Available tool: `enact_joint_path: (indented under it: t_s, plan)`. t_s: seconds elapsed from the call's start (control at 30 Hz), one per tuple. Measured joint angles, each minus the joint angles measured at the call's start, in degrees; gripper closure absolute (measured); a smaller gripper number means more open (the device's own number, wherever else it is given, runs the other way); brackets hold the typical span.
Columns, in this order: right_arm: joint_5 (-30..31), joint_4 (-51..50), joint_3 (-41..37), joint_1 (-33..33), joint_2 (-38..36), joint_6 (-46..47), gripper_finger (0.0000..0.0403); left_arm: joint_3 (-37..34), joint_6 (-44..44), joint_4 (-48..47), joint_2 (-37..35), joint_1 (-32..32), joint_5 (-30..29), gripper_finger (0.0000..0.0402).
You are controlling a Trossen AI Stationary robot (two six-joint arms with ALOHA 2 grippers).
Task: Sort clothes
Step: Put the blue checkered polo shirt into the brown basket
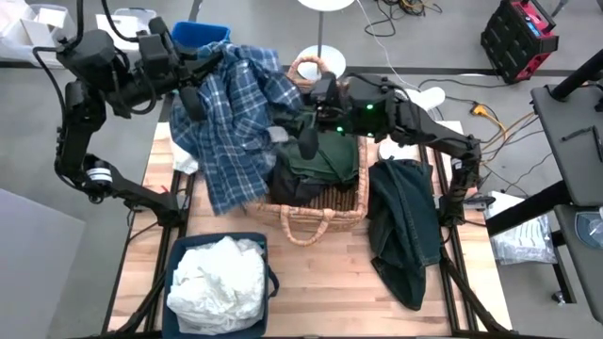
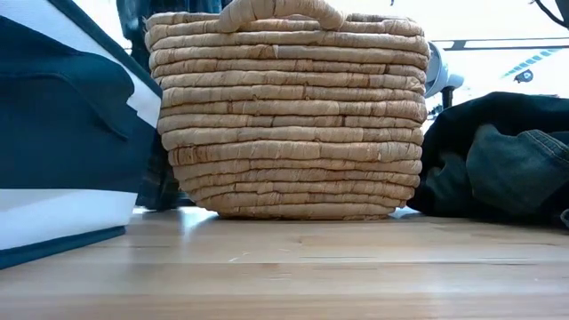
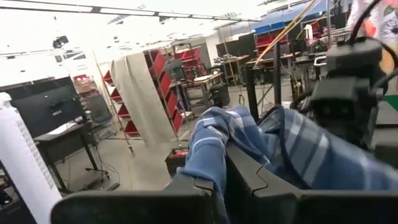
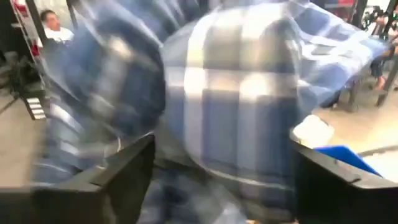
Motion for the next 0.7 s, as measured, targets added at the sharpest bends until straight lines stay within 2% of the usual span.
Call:
enact_joint_path:
  t_s: [0.2, 0.33, 0.47, 0.7]
  plan:
    - [0.03, 3.67, 0.00, 0.05, -1.49, -2.46, 0.0043, 0.00, 0.06, -0.54, 0.06, -0.02, 0.04, 0.0401]
    - [0.00, 5.83, -0.02, 0.50, -1.16, -4.70, 0.0040, -0.11, -0.32, -0.45, 0.46, -0.02, 0.26, 0.0401]
    - [-0.01, 9.32, -0.15, 0.52, -0.03, -6.05, 0.0039, -0.11, -2.54, -0.03, 1.74, -0.03, 5.11, 0.0401]
    - [-0.09, 13.70, -0.26, 0.49, 3.43, -7.22, 0.0039, -0.17, -4.96, 4.21, 5.23, -0.09, 10.35, 0.0401]
